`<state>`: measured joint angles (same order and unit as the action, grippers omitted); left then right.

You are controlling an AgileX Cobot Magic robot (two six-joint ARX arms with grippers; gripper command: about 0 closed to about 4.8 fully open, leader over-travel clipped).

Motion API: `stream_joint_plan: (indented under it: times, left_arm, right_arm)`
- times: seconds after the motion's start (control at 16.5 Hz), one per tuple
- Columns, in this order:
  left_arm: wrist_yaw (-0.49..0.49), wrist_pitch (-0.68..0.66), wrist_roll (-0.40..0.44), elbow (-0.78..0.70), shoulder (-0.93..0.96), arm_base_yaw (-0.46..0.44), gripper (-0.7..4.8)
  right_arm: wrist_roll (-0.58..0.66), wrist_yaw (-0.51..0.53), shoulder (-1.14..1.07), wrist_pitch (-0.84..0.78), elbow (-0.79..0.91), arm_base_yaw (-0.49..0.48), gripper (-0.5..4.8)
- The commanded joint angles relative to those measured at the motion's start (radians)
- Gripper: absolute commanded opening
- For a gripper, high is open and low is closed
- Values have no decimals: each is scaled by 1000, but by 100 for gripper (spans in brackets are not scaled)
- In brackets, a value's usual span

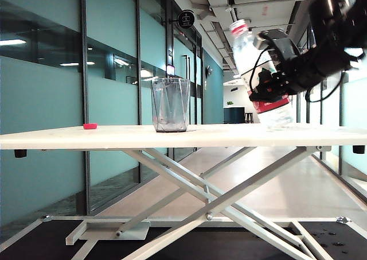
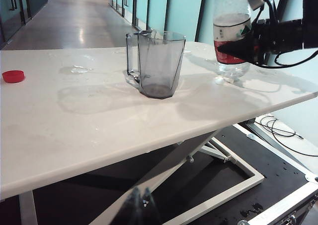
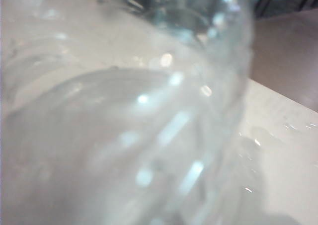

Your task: Pick up the mineral water bottle on the table and pour water into the mug until it's half full.

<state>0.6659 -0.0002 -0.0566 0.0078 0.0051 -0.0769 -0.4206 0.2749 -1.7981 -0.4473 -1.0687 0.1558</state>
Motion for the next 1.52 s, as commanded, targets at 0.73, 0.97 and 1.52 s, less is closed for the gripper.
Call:
stream_joint_plan:
  times: [0.73,0.97,1.52]
  left_arm:
    - [5,7,4,2,2,0,-5]
    - [5,7,4,2,2,0,-5]
    - [4,-10,5,2,2,0,-5]
  right_arm:
    - [-479,-537,14,368,-206,245,180]
    - [-524,-617,14,367,-206,245,181]
    - [-743,-661,48,284,-206,245,180]
